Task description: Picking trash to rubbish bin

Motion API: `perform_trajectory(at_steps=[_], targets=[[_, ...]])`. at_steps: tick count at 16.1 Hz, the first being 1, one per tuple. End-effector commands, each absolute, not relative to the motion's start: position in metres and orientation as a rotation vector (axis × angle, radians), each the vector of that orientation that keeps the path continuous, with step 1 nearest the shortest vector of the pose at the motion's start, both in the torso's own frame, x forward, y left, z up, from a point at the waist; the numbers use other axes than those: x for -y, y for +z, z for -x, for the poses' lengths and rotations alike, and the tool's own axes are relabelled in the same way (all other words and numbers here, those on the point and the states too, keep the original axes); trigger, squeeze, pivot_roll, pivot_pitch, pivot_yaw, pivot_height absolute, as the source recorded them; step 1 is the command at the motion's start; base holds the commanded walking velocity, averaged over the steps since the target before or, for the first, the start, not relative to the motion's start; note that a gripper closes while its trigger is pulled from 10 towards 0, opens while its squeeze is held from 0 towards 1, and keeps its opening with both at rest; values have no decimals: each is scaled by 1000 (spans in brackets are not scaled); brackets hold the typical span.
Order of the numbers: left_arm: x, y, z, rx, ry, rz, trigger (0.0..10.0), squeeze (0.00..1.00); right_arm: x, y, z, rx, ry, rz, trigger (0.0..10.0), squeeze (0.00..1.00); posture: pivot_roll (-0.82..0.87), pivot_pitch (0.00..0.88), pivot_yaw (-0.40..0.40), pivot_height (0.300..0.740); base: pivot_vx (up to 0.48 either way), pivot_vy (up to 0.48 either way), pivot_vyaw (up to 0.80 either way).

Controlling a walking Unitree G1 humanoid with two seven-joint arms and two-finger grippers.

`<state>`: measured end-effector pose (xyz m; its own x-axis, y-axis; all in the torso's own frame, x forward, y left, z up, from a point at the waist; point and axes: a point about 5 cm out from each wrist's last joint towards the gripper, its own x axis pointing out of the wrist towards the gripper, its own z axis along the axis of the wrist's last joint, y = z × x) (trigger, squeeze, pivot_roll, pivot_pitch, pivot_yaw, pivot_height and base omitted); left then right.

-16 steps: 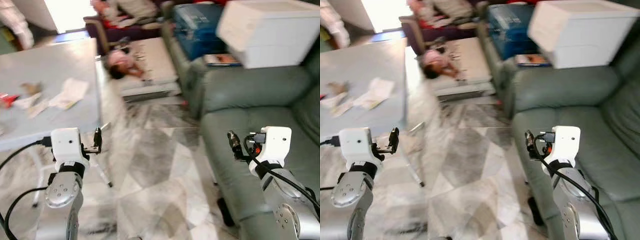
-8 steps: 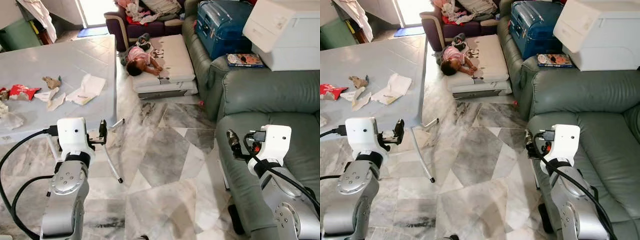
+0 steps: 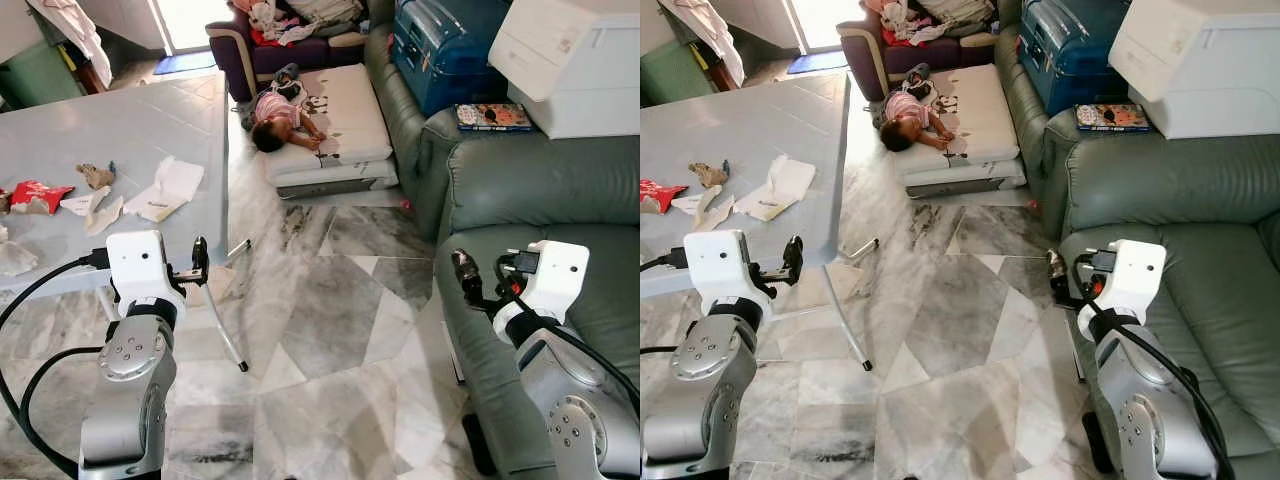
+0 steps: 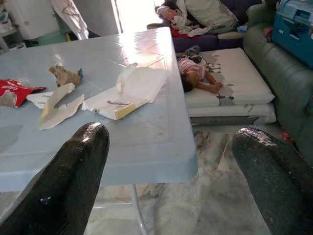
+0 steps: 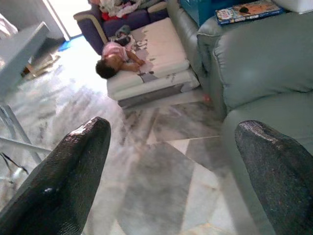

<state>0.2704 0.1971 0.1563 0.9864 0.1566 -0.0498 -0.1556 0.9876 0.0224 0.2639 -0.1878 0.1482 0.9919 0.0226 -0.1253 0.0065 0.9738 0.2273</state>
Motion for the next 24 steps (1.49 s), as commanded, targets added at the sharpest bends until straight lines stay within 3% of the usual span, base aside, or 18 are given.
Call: perform_trajectory(at_steps=[1,19,24], targets=[[-201,153,-270,-78,179,-19,10000,0,181,159,-264,-91,22,-274,10000,0,32,67,51,740,0,319,0],[-198,153,-275,-72,196,-10,10000,0,187,166,-267,-96,12,-214,10000,0,29,65,37,740,0,461,0],[-195,166,-280,4,220,44,10000,0,184,170,-271,-75,40,-197,10000,0,31,58,38,740,0,0,291]])
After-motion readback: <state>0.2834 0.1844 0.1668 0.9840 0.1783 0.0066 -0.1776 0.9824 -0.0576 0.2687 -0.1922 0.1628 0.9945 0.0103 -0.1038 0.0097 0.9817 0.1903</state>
